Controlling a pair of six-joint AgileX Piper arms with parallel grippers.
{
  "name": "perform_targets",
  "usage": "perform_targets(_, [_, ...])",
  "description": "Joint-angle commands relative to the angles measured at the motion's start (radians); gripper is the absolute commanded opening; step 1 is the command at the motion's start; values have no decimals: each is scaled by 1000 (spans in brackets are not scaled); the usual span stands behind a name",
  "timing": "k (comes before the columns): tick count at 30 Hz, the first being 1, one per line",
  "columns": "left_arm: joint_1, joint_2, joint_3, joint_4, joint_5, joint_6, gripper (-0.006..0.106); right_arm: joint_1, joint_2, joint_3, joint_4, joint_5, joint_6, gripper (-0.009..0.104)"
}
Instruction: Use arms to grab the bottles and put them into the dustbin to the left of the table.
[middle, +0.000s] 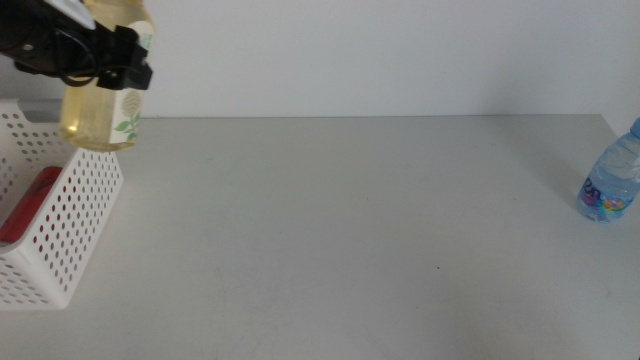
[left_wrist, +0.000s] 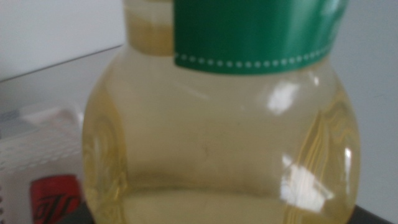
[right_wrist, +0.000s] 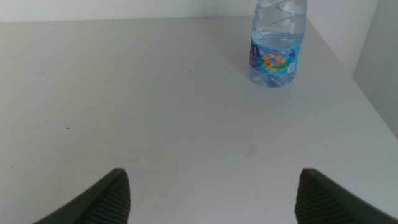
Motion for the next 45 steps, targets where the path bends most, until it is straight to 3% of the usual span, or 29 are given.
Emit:
perform_targets(1, [78,-35,-59,-48,-38,41,4,-5,-22,-6,-12,-61,-9,68])
perform_targets(13, [389,142,-202,-37,182,82,0,-5,-22,-6,-12,-61,-9,68])
perform_targets(24, [402,339,-227,-41,259,86,0,-5,-22,-6,-12,-61,-9,68])
perform_targets(30, [402,406,-227,-117,284,94,0,-5,-22,-6,-12,-61,-9,68])
perform_targets(33, [402,418,-227,-107,290,101,2,-5,-22,-6,-12,-61,-9,68])
perform_targets(36, [402,420,-227,-92,296,101,11,-5,-22,-6,-12,-61,-9,68])
perform_targets(38, [402,420,-227,-88,296,101,23,-5,-22,-6,-12,-61,-9,68])
perform_targets(41, [402,420,-227,-87,301,101,49,-5,-22,-6,-12,-61,-9,68])
perform_targets(42, [402,417,-228,-80,312,100,66,-5,-22,-6,-12,-61,-9,68])
perform_targets(45, [402,408,-234,-59,336,74,89,-5,-22,-6,-12,-61,-9,68])
